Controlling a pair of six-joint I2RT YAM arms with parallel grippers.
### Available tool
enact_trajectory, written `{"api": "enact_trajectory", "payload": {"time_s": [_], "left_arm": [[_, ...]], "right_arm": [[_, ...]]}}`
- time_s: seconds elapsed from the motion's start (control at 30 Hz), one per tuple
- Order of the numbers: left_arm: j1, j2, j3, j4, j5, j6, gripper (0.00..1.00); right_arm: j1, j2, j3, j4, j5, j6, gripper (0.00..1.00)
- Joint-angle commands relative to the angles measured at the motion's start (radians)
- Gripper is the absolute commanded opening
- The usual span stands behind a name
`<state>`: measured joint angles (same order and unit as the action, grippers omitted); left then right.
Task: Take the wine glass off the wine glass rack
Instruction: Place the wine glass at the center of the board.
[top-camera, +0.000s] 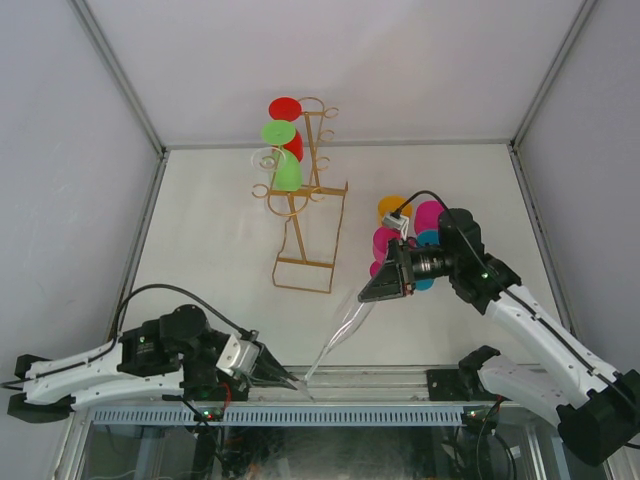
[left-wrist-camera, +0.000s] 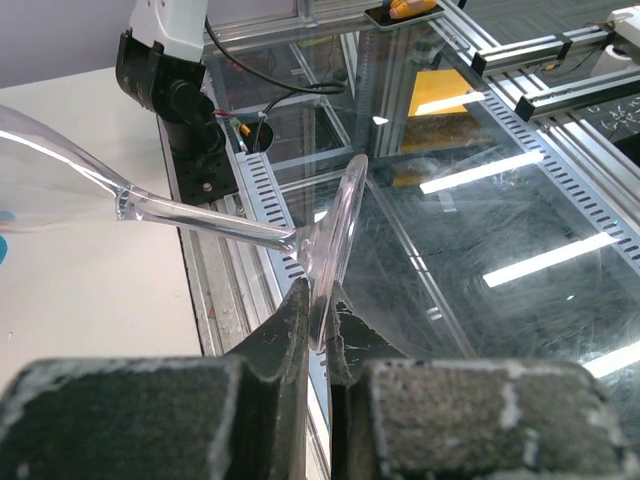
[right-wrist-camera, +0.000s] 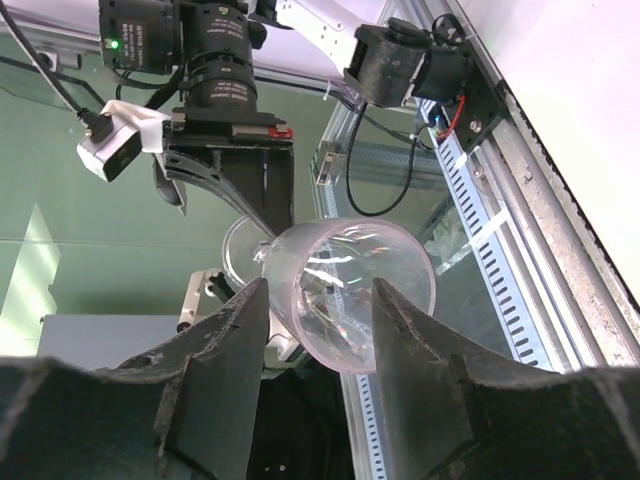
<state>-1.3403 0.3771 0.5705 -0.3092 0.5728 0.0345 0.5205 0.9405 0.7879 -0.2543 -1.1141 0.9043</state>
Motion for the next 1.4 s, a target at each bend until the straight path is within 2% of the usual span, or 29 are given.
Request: {"api": "enact_trajectory", "payload": {"time_s": [0.0, 0.17, 0.37, 0.6, 0.7, 0.93, 1.03, 1.13, 1.3, 1.37], "left_arm": [[0.004, -0.004, 0.046, -0.022, -0.064, 0.048, 0.00], [0.004, 0.028, 0.043, -0.028, -0.067, 0.048, 0.00], [0.004, 0.042, 0.049, -0.031, -0.087, 0.065, 0.00], [0.004, 0.038, 0.057, -0.071, -0.115, 0.069, 0.00], [0.004, 0.034, 0.057, -0.078, -0.125, 0.066, 0.00], [0.004, 0.034, 0.049, -0.087, -0.125, 0.054, 0.00], [0.004, 0.032, 0.048, -0.091, -0.126, 0.056, 0.00], [0.004, 0.035, 0.049, -0.095, -0.128, 0.061, 0.00], [0.004, 0.042, 0.051, -0.105, -0.133, 0.064, 0.00], [0.004, 0.045, 0.052, -0.110, -0.134, 0.060, 0.00]], "right_arm": [[0.011, -0.032, 0.003, 0.083, -0.062, 0.020, 0.44], [0.027, -0.040, 0.003, 0.134, -0.104, 0.043, 0.37], [0.072, -0.034, 0.003, 0.136, -0.123, 0.027, 0.32], [0.074, -0.028, 0.002, 0.122, -0.108, 0.011, 0.20], [0.070, -0.026, 0.003, 0.123, -0.095, 0.018, 0.20], [0.067, -0.031, 0.004, 0.130, -0.082, 0.034, 0.27], [0.066, -0.032, 0.003, 0.130, -0.081, 0.037, 0.25], [0.065, -0.033, 0.003, 0.130, -0.079, 0.039, 0.21], [0.066, -0.036, 0.002, 0.131, -0.068, 0.032, 0.01], [0.066, -0.038, 0.002, 0.126, -0.060, 0.028, 0.00]]}}
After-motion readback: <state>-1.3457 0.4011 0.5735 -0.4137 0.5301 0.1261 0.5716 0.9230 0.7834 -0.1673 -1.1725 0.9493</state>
